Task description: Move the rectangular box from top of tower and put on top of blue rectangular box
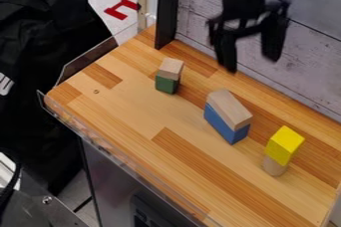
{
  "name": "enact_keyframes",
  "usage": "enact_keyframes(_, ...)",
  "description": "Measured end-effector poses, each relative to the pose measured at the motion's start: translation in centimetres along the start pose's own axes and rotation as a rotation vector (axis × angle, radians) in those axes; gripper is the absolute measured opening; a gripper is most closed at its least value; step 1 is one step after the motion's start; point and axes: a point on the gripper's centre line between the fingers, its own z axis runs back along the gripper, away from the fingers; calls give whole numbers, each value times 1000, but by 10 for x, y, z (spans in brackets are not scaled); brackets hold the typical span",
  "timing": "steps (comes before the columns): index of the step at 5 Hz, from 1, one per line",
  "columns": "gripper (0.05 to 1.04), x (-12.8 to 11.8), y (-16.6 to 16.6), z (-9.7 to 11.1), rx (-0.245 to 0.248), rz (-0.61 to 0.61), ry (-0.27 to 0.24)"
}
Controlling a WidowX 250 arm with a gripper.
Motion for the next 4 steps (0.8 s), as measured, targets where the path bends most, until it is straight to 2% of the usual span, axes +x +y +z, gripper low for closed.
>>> enact_keyframes(1,999,-3,6,13,48,-244,-3)
enact_keyframes(2,999,8,20,7,186,-475,14)
enact_keyframes(4,999,36,43,-26,387,-635,61)
